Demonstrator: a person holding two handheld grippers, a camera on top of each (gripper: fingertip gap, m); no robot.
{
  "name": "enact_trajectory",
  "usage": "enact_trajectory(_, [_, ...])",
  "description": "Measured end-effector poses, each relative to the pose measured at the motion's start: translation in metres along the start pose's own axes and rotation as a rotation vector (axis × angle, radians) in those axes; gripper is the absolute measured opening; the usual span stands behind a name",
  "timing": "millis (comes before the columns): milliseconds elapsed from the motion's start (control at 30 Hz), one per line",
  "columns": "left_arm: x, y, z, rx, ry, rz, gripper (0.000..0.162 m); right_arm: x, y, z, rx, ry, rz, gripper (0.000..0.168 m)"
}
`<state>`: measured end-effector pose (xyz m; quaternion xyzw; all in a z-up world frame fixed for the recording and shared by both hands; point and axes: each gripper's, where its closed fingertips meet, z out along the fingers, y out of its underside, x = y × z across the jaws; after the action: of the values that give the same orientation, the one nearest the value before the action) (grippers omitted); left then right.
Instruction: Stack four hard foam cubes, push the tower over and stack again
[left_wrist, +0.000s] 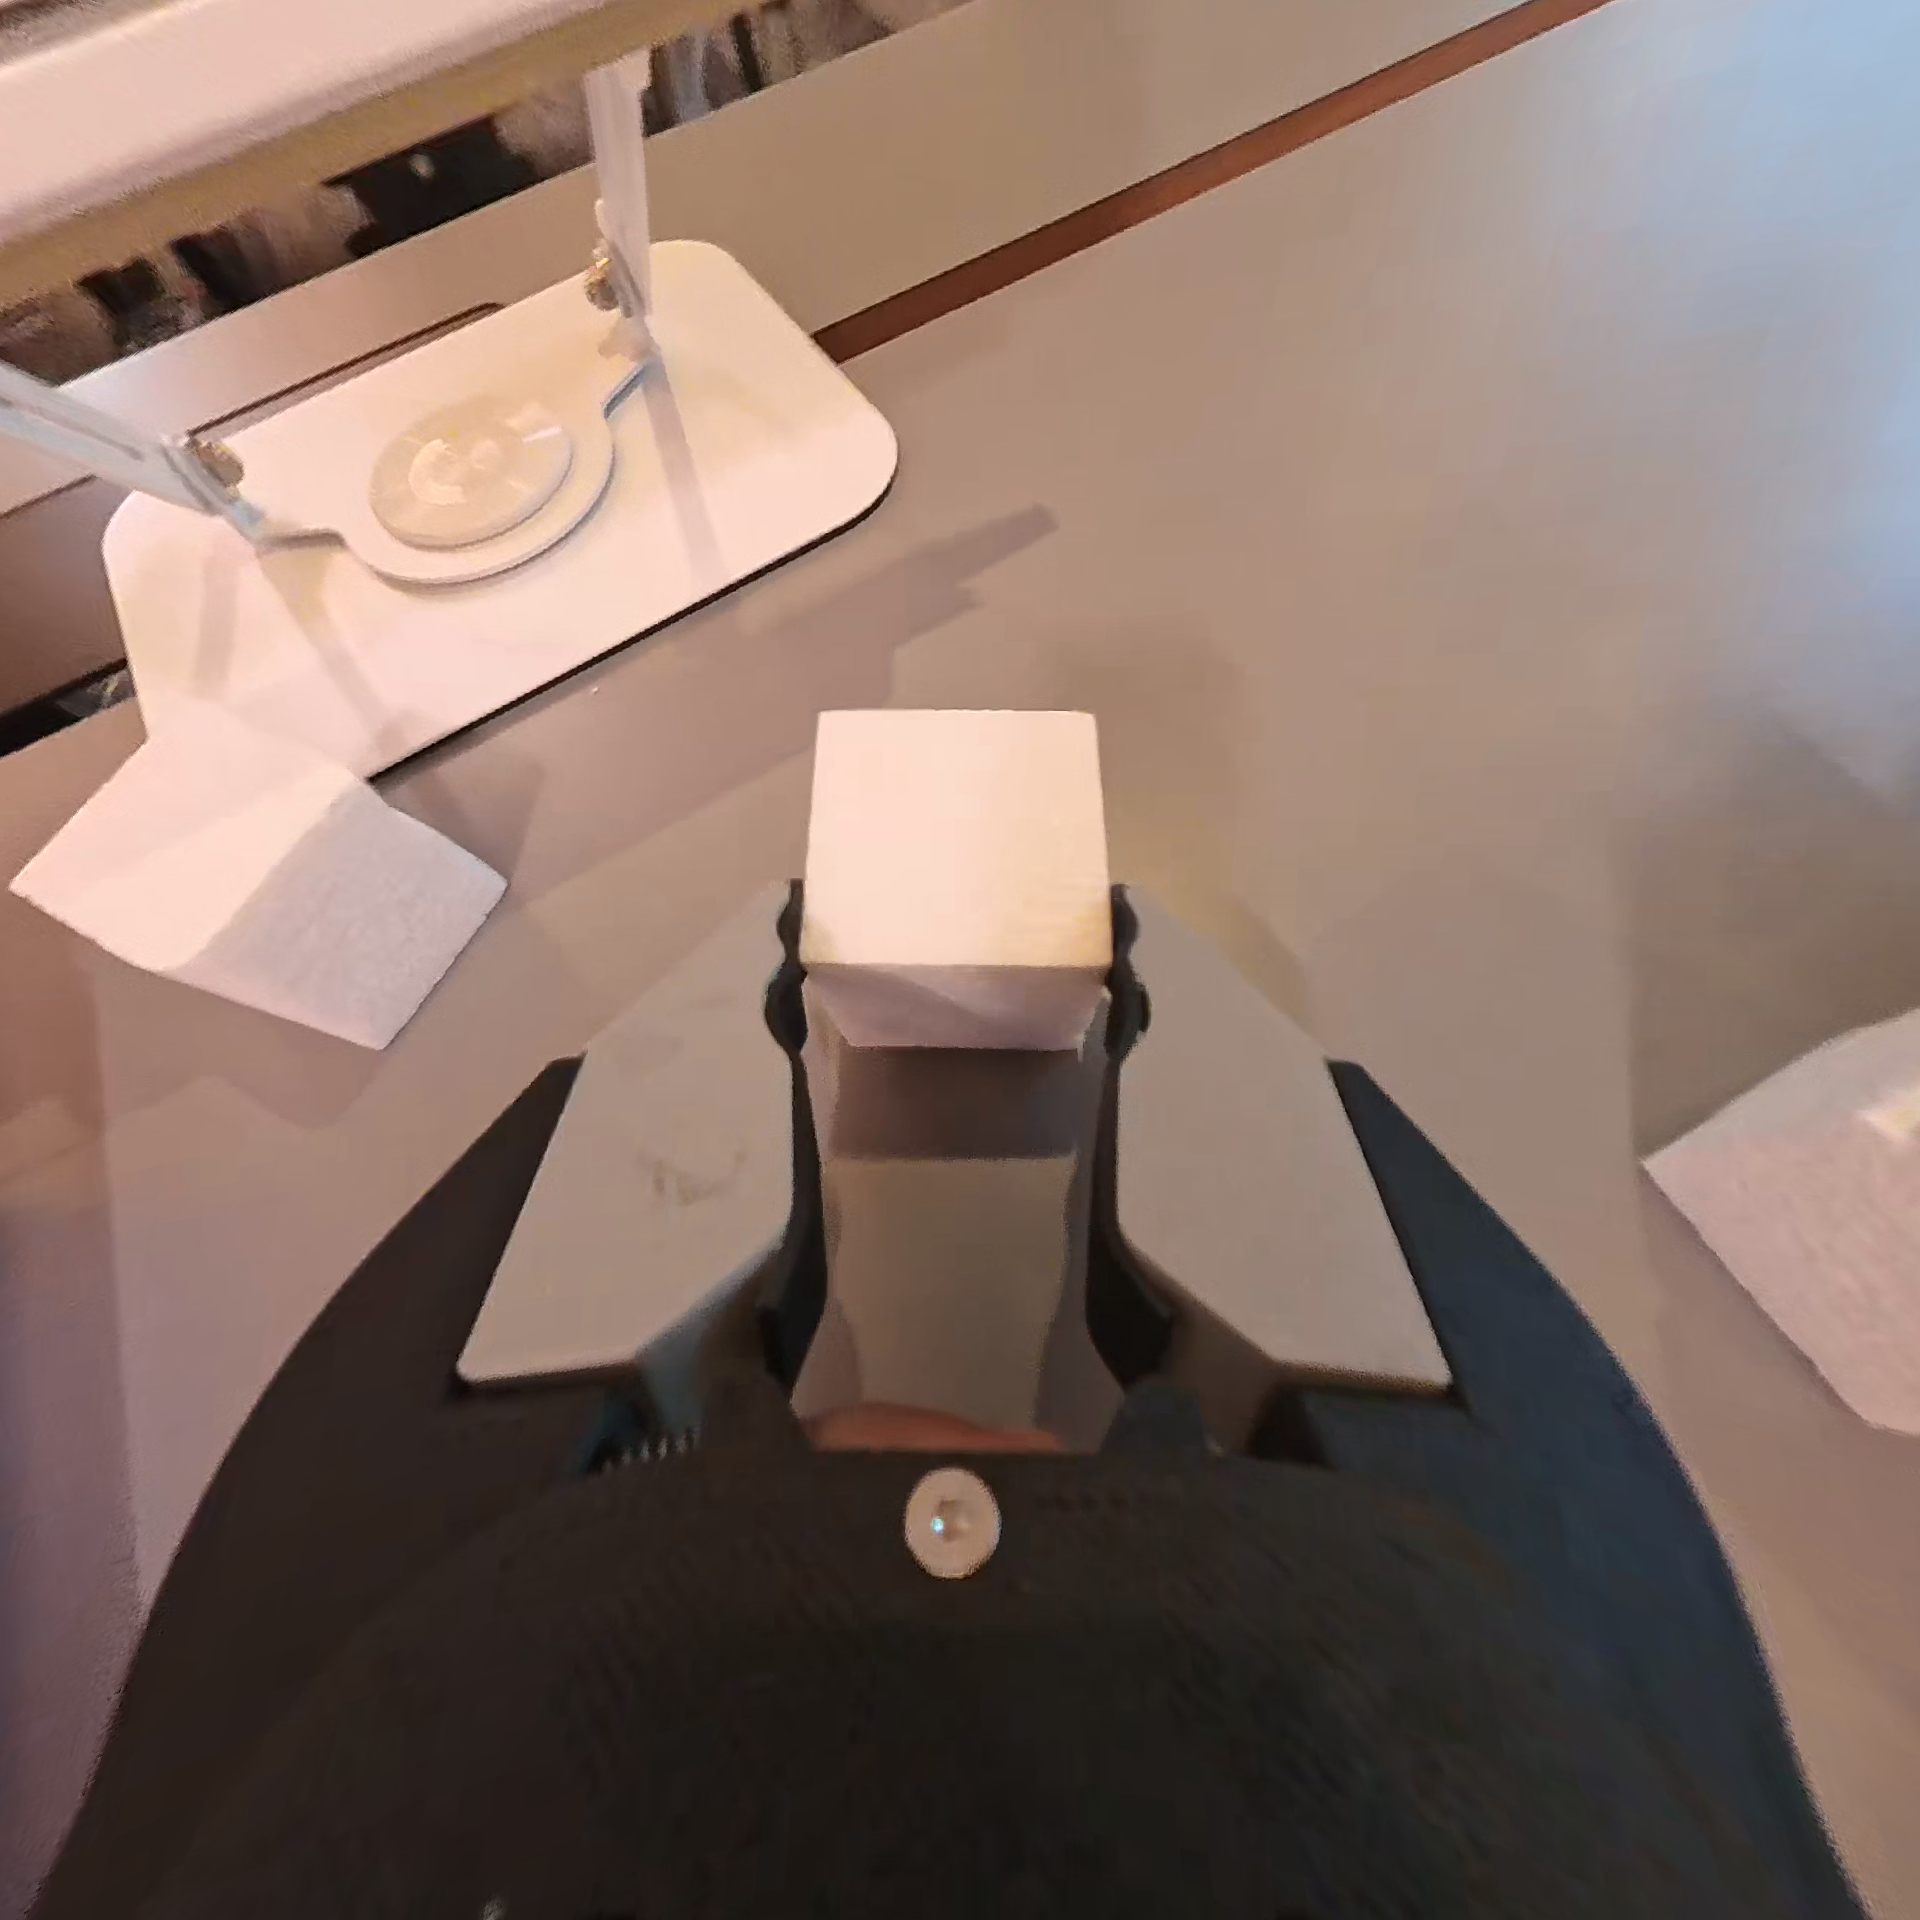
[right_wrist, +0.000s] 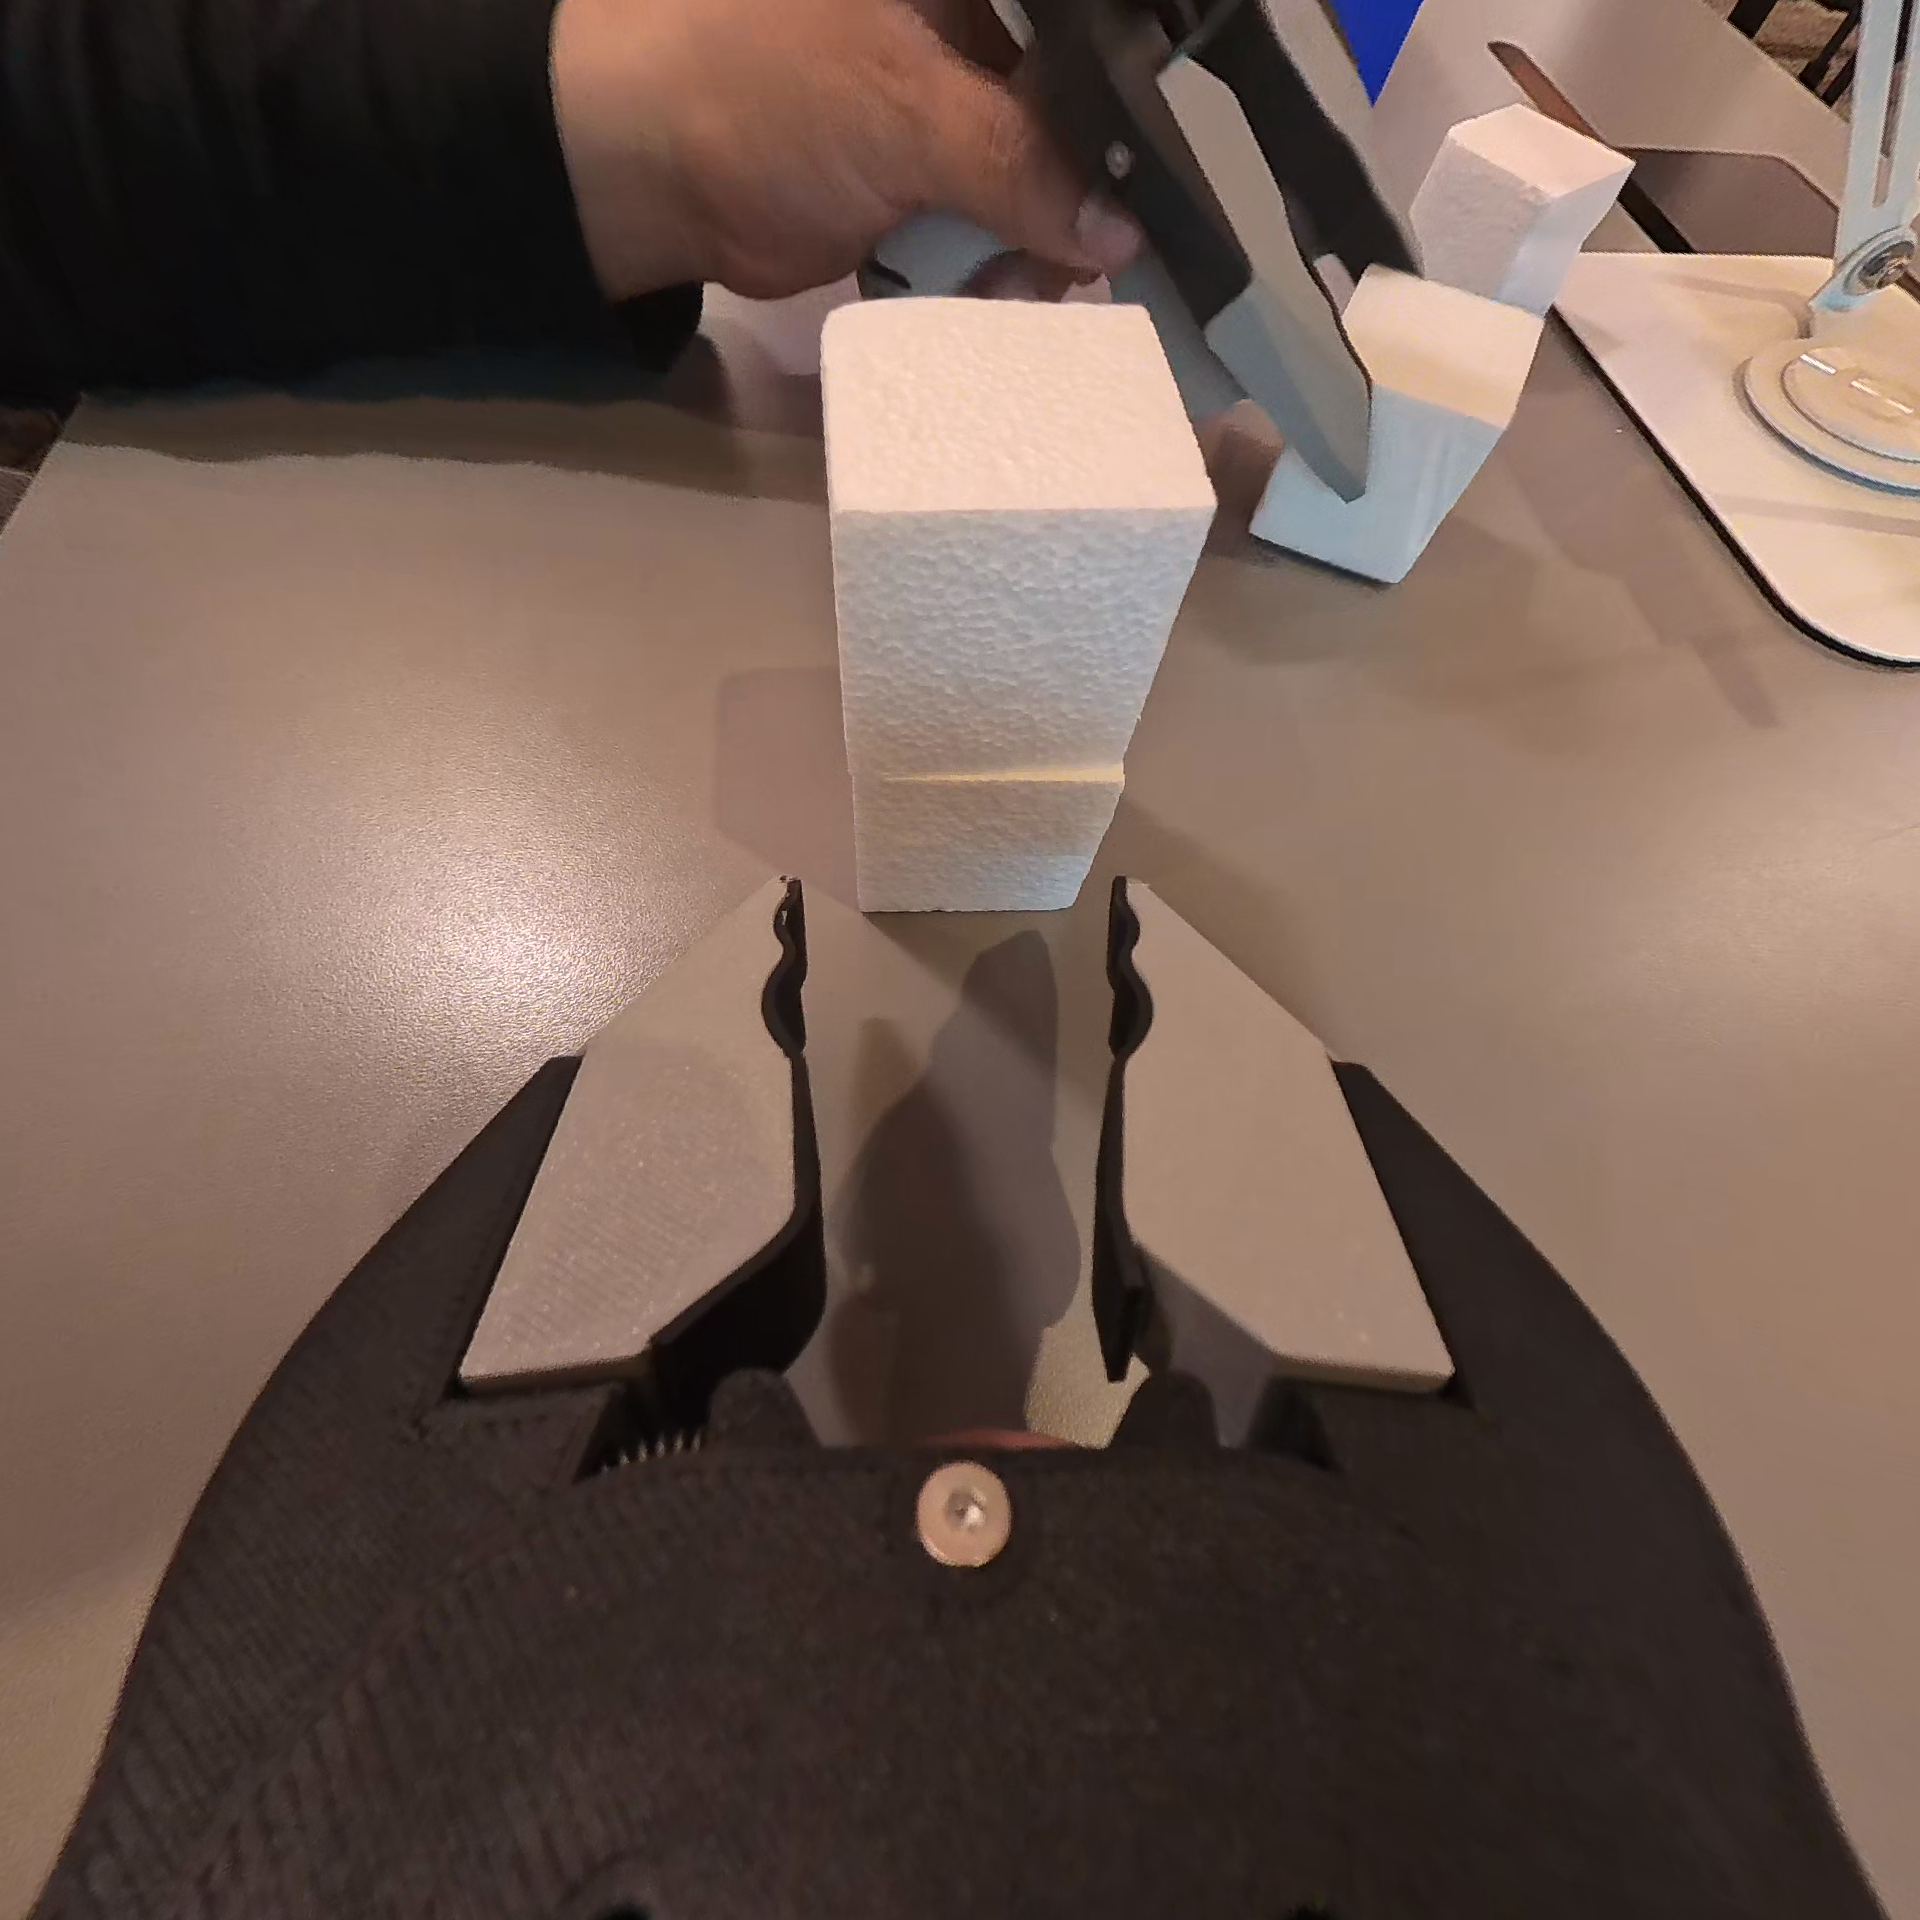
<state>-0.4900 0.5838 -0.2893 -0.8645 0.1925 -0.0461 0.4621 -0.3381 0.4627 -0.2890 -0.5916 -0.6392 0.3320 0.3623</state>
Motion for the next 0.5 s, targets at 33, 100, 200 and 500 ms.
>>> enact_trajectory(33, [0.004, -0.002, -0.003, 0.012, 0.031, 0.011, 0.056, 0.0, 0.0, 0.0, -0.001, -0.001, 0.001, 0.056])
enact_trajectory(100, [0.01, -0.01, -0.013, 0.053, 0.101, 0.036, 0.056, 0.0, 0.0, 0.0, -0.002, -0.002, 0.001, 0.056])
enact_trajectory(200, [0.025, -0.034, -0.038, 0.175, 0.243, 0.111, 0.056, 0.0, 0.001, 0.0, -0.002, -0.003, 0.001, 0.056])
enact_trajectory(500, [0.117, -0.074, -0.116, 0.217, 0.759, 0.54, 0.056, 0.002, 0.0, -0.003, 0.016, -0.01, 0.023, 0.056])
